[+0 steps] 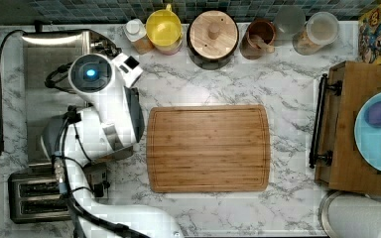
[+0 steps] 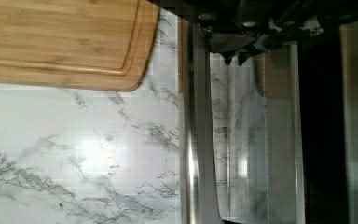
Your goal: Close the oven.
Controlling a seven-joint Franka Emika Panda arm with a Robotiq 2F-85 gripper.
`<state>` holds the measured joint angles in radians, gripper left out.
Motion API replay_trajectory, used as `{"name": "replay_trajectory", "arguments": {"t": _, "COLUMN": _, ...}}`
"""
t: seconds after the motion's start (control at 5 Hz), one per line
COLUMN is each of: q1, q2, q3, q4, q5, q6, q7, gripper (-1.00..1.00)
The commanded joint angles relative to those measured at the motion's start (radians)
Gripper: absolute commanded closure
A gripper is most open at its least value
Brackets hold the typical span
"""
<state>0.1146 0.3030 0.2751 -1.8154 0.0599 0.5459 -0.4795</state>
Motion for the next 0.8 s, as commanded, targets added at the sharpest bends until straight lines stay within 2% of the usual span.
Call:
{"name": "replay_trajectory", "arguments": {"t": 0.2, "q1": 0.134, "q2": -0.048, "q3": 0.009, "q4": 0.153, "q5": -0.288, "q6": -0.107, "q7": 0.281, "gripper": 1.0}}
{"name": "replay_trajectory", "arguments": {"t": 0.6, "q1": 0.13, "q2": -0.12, "q3": 0.027, "q4": 0.151, "q5": -0.265, "q6": -0.111, "q7": 0.31, "gripper": 1.0}}
{"name": "replay_trajectory", "arguments": {"t": 0.8, "q1": 0.127, "q2": -0.186, "q3": 0.017, "q4": 0.108, "q5": -0.259, "q6": -0.083, "q7": 0.328, "gripper": 1.0}}
